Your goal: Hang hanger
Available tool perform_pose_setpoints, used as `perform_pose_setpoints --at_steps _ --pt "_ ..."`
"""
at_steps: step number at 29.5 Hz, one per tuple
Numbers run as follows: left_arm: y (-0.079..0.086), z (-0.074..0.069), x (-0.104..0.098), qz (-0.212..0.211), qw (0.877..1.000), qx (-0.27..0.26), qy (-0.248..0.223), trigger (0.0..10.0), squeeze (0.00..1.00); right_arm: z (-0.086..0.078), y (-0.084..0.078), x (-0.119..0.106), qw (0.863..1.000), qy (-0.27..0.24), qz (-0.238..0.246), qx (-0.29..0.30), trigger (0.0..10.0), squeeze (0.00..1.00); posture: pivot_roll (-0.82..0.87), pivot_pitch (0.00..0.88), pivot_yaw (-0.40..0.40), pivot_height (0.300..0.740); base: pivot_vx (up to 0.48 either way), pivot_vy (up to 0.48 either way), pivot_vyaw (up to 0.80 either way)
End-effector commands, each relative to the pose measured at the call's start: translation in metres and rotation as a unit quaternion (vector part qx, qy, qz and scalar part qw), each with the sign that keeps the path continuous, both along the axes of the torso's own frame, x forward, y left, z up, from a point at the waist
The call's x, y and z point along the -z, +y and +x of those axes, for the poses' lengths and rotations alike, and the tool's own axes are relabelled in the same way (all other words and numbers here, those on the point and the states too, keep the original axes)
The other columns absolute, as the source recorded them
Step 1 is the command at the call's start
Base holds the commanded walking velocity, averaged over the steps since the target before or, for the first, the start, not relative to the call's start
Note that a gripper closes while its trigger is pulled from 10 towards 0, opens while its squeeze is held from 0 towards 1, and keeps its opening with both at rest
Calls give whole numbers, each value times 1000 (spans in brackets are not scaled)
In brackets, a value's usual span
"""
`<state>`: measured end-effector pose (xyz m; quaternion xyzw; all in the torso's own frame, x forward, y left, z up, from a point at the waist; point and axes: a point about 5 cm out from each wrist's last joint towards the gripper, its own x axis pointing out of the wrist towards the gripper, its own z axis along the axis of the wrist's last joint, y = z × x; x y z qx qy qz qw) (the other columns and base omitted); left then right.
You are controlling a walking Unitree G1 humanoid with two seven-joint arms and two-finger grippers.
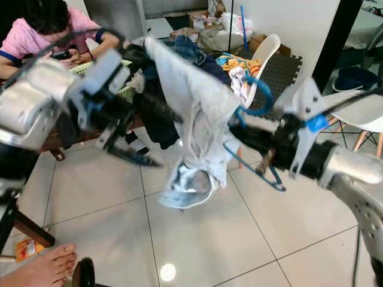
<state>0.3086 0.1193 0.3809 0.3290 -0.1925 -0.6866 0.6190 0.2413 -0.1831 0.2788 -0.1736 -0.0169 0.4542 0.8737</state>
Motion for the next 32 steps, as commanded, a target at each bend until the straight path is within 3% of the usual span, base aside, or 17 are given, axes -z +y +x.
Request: perform_pose_setpoints --at_steps 1,5,9,10,11,16,18,25,26,27,28,32 --pt "-2 2 -2 -12 1000 0 -5 10000 0 -5 5 -5 1000 -20 -13 -19 10000 0 -42 81 58 740 0 0 0" --pt "0 4 -9 -14 1000 -7 -17 10000 0 -7 5 -1 999 -10 -30 -23 10000 0 -42 73 61 740 0 0 0" --pt "5 5 17 63 998 2 4 10000 0 -10 9 -5 999 -16 -30 -37 10000 0 -44 69 63 740 0 0 0" --pt "5 5 17 63 998 2 4 10000 0 -10 9 -5 999 -16 -30 -37 10000 0 -44 69 63 740 0 0 0" --pt "8 11 34 101 995 -9 7 10000 0 -12 10 -8 998 -21 -31 -43 10000 0 -44 69 63 740 0 0 0" --pt "9 21 48 118 993 -28 8 10000 0 -16 13 -10 997 -25 -35 -59 10000 0 -52 73 61 740 0 0 0" --pt "11 25 56 120 992 -32 28 10000 0 -19 14 -11 997 -25 -39 -66 10000 0 -52 73 61 740 0 0 0" --pt "12 30 61 121 991 -39 41 10000 0 -21 16 -12 996 -27 -41 -71 10000 0 -56 74 63 740 0 0 0" --pt "12 32 61 118 991 -40 48 9255 0 -21 16 -12 996 -28 -42 -73 10000 0 -58 75 66 740 0 0 0" --pt "12 32 61 118 991 -40 48 9255 0 -21 16 -12 996 -28 -42 -73 10000 0 -58 75 66 740 0 0 0" --pt "12 32 62 118 991 -36 58 0 0 -22 18 -13 996 -30 -42 -75 10000 0 -60 76 68 740 0 0 0" --pt "12 33 64 119 990 -34 62 0 0 -23 20 -15 995 -35 -41 -80 10000 0 -61 76 68 740 0 0 0"
